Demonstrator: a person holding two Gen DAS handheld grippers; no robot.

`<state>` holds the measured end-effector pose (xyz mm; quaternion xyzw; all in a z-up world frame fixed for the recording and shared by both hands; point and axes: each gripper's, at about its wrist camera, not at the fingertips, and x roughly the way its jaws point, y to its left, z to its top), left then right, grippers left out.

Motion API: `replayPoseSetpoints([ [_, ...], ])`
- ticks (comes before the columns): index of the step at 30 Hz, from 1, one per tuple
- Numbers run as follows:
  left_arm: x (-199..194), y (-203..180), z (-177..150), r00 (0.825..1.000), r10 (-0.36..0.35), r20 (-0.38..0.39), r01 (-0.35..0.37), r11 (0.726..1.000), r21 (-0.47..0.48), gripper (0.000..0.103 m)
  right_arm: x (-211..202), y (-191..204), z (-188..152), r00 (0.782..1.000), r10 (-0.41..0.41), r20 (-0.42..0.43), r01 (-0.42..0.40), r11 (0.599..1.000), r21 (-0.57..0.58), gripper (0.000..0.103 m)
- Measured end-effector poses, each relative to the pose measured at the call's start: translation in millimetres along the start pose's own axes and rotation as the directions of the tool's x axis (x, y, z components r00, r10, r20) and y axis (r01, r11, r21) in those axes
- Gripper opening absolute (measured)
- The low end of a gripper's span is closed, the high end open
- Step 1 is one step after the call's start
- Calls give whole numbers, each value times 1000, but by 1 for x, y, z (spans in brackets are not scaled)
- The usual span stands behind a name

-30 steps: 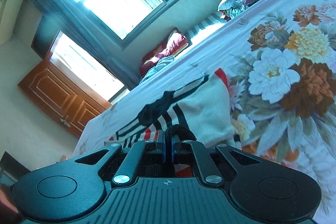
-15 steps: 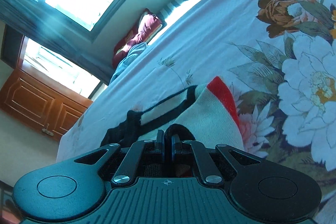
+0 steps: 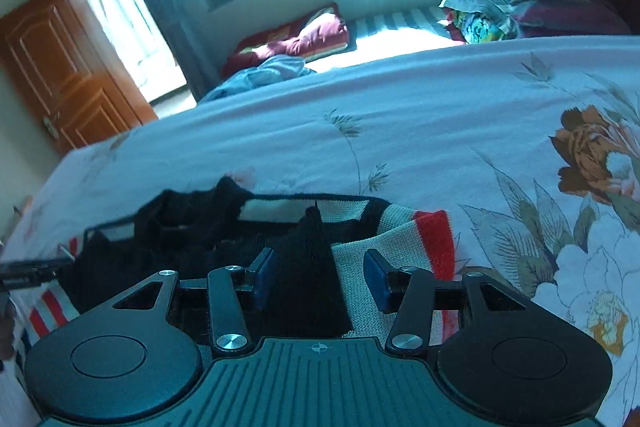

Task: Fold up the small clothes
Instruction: 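Lift the hem with both tools and fold it up toward the black collar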

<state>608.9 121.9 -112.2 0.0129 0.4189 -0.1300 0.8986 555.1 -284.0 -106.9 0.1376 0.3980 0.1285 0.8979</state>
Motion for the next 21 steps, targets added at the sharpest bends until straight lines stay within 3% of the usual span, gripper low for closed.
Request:
replayPoseSetpoints([
  [1, 2, -3, 0, 1000, 18, 0, -18, 1000, 18, 41, 9, 6, -2, 999, -29, -15, 28, 998, -49, 49],
  [2, 4, -6, -1, 999, 34, 7, -35, 999, 24, 32, 16, 11, -5, 999, -48, -24, 45, 994, -97, 49],
  [3, 4, -8, -1, 999, 38, 14, -38, 999, 26, 24, 23, 16, -8, 997, -75, -24, 71, 985, -154, 32],
  [4, 1, -9, -2, 999, 25, 28, -26, 999, 29, 5, 27, 22, -10, 994, -105, -20, 99, 972, -211, 7],
  [5, -3, -9, 0, 999, 25, 49, -26, 999, 23, 5, 28, 27, -11, 994, -109, -16, 102, 964, -247, 3],
  [10, -25, -1, 12, 980, 85, 180, -79, 996, -39, 5, 15, 29, -6, 984, -113, 136, 143, 962, -233, 3],
  [15, 13, 12, 14, 989, 139, 50, -135, 989, -65, 5, 46, 13, -6, 983, -177, 46, 182, 967, -178, 3],
  [21, 14, 6, 5, 983, 168, 79, -165, 985, -39, 7, 51, 9, -14, 976, -207, 71, 217, 958, -186, 4],
])
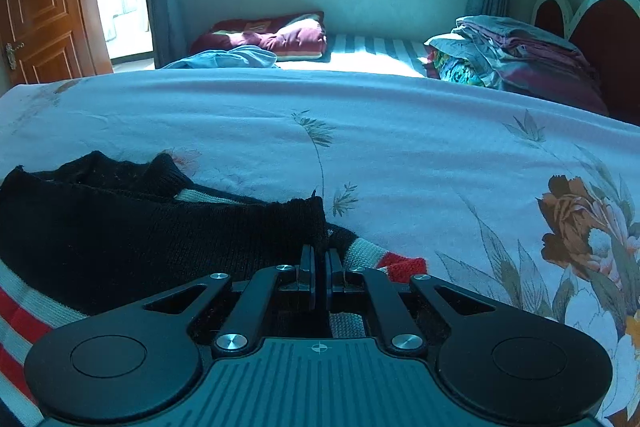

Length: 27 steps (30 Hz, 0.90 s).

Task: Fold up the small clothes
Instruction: 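Lift the hem with both tools and fold it up toward the black collar, then lower the hem onto the collar with both tools and open them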

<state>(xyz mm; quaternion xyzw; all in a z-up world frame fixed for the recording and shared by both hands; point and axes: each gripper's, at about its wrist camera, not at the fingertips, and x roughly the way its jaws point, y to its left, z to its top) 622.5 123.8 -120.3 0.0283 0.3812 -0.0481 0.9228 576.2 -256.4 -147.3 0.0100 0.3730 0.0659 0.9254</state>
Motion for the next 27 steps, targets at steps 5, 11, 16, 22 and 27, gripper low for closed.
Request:
replayPoseSetpoints([
  [5, -47, -19, 12, 988, -6, 153, 1, 999, 33, 54, -41, 23, 14, 993, -8, 121, 13, 999, -37, 53],
  [11, -29, -101, 12, 970, -241, 21, 238, 966, 98, 51, -20, 98, 15, 976, 212, -38, -215, 972, -95, 34],
  [16, -22, -84, -16, 993, -119, 0, 118, 980, 162, 53, -19, 103, 0, 987, 150, -53, -159, 958, -239, 34],
  [22, -34, -32, -28, 999, -46, -17, 49, 975, 216, 53, -28, 33, -4, 995, -28, -94, 11, 985, -174, 34],
  [27, -64, -63, -22, 996, -71, 62, 56, 976, 209, 57, -65, 62, 3, 1000, 24, 11, -22, 990, -137, 34],
])
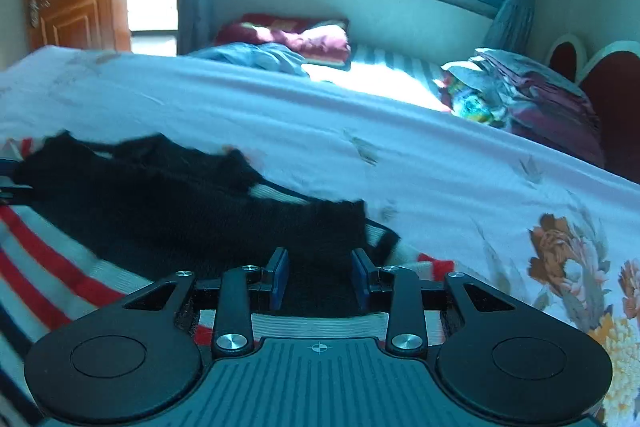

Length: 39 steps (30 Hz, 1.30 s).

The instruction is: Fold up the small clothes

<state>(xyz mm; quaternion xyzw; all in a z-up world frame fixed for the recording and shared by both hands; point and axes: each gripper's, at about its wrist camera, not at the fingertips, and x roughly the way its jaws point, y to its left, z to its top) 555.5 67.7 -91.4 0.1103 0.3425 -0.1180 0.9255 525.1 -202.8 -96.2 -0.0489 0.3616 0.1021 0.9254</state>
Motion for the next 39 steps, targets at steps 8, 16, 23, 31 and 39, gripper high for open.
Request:
replayPoseSetpoints([
  [8, 2, -67, -14, 992, -114, -46, 116, 992, 51, 59, -2, 83, -28, 984, 161, -77, -171, 976, -137, 34],
  [16, -25, 1, -57, 998, 0, -60, 0, 1000, -3, 72, -34, -8, -64, 995, -11, -100, 14, 999, 31, 34],
  [23, -49, -50, -45, 998, -59, -4, 59, 998, 17, 58, -67, 43, -54, 998, 59, -14, -59, 998, -2, 34],
  [31, -48, -91, -71, 994, -95, -48, 98, 994, 46, 60, -61, 91, -89, 993, 55, -109, -68, 991, -119, 34],
  [39, -64, -47, -78, 999, -12, -37, 12, 1000, 1, 60, -75, 64, -92, 993, -18, -117, 10, 997, -73, 34],
])
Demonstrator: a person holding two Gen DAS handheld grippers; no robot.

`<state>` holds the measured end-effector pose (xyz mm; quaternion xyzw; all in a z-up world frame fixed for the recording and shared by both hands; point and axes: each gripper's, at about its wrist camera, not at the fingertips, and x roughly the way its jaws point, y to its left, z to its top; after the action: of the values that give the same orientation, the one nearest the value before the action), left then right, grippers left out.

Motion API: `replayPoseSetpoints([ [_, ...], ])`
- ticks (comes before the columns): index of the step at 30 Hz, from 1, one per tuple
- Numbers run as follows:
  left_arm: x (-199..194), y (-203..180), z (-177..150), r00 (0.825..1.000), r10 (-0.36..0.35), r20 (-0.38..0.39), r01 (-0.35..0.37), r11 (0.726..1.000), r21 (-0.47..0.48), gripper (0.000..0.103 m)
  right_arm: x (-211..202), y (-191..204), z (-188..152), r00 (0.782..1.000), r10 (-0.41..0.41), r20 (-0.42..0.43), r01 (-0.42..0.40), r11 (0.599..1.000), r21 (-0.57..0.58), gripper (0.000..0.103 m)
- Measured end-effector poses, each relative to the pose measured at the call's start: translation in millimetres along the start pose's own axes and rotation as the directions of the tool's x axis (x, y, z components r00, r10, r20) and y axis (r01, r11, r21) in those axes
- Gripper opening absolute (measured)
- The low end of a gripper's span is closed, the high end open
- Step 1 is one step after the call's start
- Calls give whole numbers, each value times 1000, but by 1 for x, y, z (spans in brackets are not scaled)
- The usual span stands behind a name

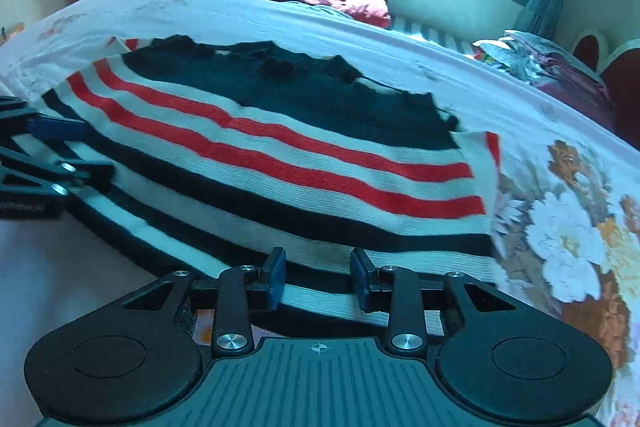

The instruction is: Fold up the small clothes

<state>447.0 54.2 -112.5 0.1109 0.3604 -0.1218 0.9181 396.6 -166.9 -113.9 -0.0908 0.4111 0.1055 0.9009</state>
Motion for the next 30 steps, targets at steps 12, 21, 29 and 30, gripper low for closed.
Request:
replayPoseSetpoints([
  [12, -30, 46, -26, 996, 87, 3, -87, 993, -86, 59, -45, -63, -39, 996, -90, 11, 87, 983, 164, 34],
  [21, -23, 74, -42, 996, 76, -52, -85, 976, -200, 65, -25, -69, -45, 999, -20, -26, 26, 970, 243, 34],
  [29, -27, 80, -44, 995, 90, -52, -100, 960, -262, 64, -30, -64, -52, 996, -53, -71, 67, 977, 203, 32],
  [30, -35, 76, -39, 991, 126, -32, -130, 960, -247, 62, -36, -63, -50, 995, -82, -54, 91, 975, 205, 32],
])
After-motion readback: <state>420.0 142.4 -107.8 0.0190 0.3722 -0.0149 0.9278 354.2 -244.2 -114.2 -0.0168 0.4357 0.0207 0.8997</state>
